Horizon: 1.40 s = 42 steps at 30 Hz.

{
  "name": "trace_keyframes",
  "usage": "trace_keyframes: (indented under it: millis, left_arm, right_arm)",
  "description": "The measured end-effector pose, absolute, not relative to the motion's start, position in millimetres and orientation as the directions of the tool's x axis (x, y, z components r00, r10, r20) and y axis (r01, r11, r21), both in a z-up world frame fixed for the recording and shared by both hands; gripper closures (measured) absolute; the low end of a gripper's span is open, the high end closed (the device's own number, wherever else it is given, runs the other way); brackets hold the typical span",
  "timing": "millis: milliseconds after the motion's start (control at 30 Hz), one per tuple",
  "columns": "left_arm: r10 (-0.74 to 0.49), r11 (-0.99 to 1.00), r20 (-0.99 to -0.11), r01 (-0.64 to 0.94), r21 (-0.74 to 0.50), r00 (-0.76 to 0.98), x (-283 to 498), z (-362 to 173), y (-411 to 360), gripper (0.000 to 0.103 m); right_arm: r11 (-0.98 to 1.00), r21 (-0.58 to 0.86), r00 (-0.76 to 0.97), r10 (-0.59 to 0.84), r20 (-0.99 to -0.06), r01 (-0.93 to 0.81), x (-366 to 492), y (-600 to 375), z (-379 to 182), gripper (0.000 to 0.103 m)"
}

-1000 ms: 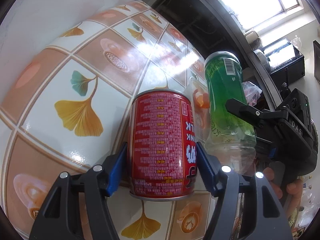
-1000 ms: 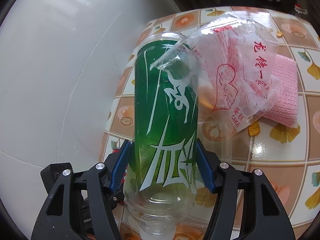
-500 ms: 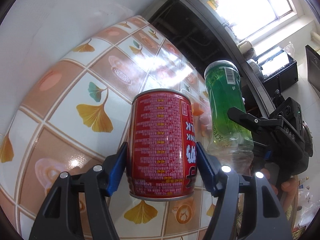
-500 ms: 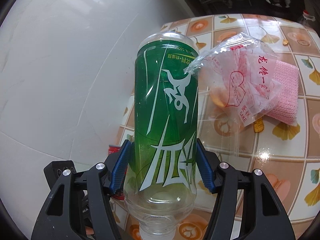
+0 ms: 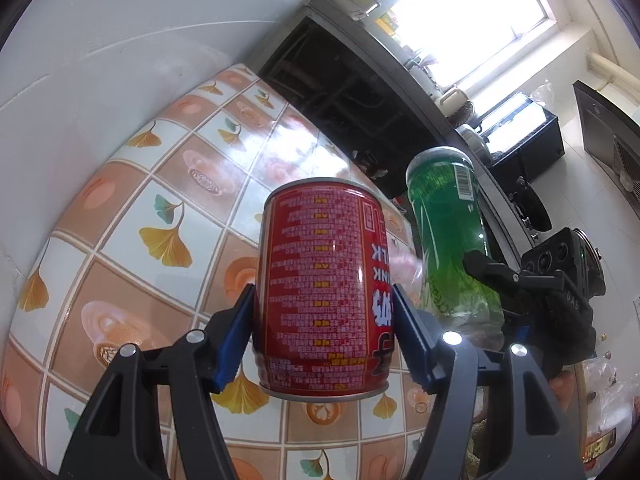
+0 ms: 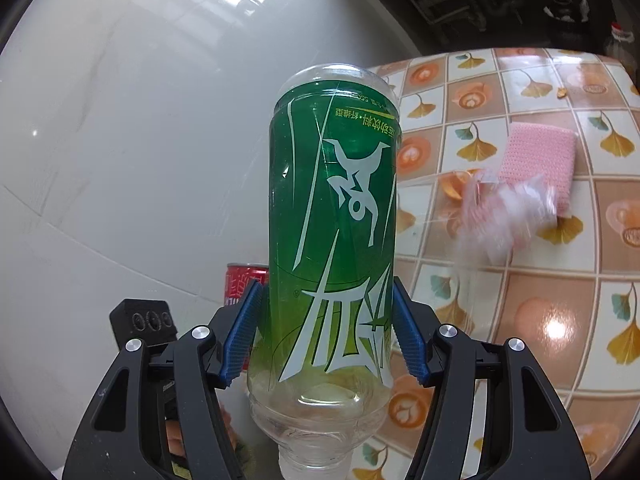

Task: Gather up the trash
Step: 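Lift the can and bottle and carry them over the wastebasket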

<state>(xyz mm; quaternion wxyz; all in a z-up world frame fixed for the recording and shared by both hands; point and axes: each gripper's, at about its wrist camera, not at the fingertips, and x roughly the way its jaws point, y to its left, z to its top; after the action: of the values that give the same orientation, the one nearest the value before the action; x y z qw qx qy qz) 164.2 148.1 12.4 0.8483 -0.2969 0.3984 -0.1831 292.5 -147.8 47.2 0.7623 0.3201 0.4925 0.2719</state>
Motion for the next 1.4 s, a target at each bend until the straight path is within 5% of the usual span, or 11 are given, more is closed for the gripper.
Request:
trace_keyframes:
  millis: [200, 733, 1400]
  left_arm:
    - [-0.550, 0.760, -0.558, 0.094, -0.644, 0.622, 155.5, 24.6, 143.4, 0.039]
    - [-0.633, 0.740, -0.518, 0.253, -0.623, 0.575, 137.6, 60.8, 87.8, 0.039]
    - [-0.788, 0.541, -0.598, 0.629, -0.558, 0.147, 134.8, 63.8, -184.6, 0.039]
  right_arm:
    - [0.549, 0.830, 0.383, 0.790, -0.479, -0.094, 279.4, -171.1, 56.2, 0.044]
    - [0.542, 0.837, 0.572, 0.713, -0.406, -0.082, 195.1, -272.1, 96.3, 0.044]
    - [0.427, 0.835, 0.808, 0.316, -0.497, 0.346, -8.9, -455.9, 15.4, 0.044]
